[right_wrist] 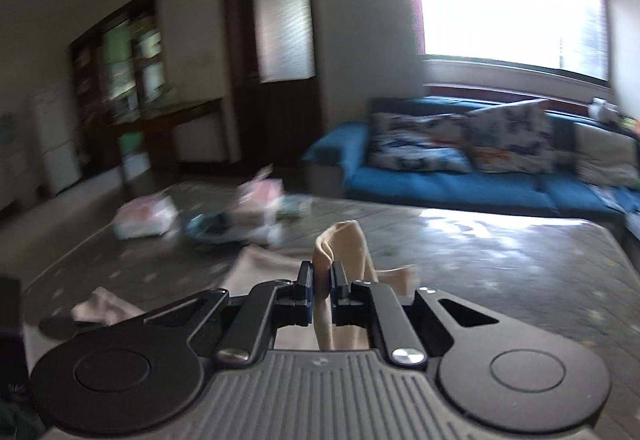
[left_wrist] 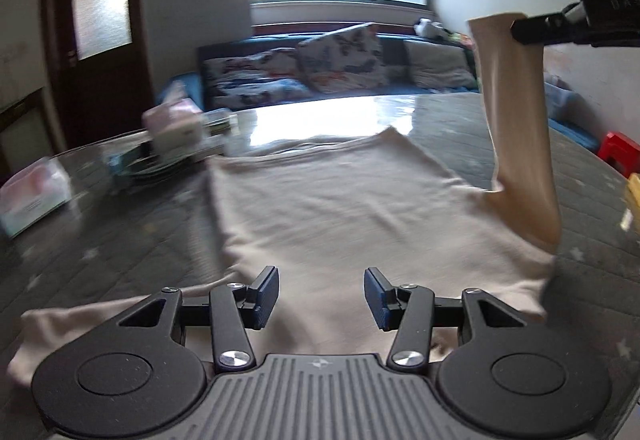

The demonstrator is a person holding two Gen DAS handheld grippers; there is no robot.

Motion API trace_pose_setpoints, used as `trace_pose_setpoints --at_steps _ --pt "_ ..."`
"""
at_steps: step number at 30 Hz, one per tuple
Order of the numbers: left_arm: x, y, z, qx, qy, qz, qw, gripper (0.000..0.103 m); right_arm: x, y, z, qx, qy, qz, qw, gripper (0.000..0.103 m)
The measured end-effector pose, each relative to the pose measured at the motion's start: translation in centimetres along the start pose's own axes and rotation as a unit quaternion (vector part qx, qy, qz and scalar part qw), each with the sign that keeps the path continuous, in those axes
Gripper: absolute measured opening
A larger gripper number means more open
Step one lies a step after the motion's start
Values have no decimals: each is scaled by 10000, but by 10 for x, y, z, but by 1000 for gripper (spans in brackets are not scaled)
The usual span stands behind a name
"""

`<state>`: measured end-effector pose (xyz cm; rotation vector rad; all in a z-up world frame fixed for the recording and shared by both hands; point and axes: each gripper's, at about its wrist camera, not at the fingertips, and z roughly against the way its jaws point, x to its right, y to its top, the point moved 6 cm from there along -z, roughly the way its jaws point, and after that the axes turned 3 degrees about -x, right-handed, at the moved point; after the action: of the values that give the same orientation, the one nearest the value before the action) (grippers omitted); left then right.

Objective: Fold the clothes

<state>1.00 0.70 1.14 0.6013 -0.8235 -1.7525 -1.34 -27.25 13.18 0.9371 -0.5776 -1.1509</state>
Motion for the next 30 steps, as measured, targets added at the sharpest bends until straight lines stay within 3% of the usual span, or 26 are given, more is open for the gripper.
trace_pose_setpoints --at_steps 8,12,16,21,26,30 --pt "-27 -21 17 -10 208 303 9993 51 -87 -49 -54 -907 729 590 9914 7" --pt "-36 -29 21 -44 294 399 9988 51 -113 -77 -73 -1342 960 751 9834 14" --pt "-40 -30 25 -29 253 483 9985 51 -123 -88 -65 -1509 1159 936 9773 16" --pt "-38 -28 29 18 88 562 9984 51 -94 -86 -47 -1456 843 1035 9803 24" --pt "-15 -23 20 -43 -243 334 9991 46 -32 -101 -29 -1592 18 838 9837 31" --pt "-2 -25 7 -262 -290 182 9991 45 8 -120 -15 -1704 -538 667 9816 34"
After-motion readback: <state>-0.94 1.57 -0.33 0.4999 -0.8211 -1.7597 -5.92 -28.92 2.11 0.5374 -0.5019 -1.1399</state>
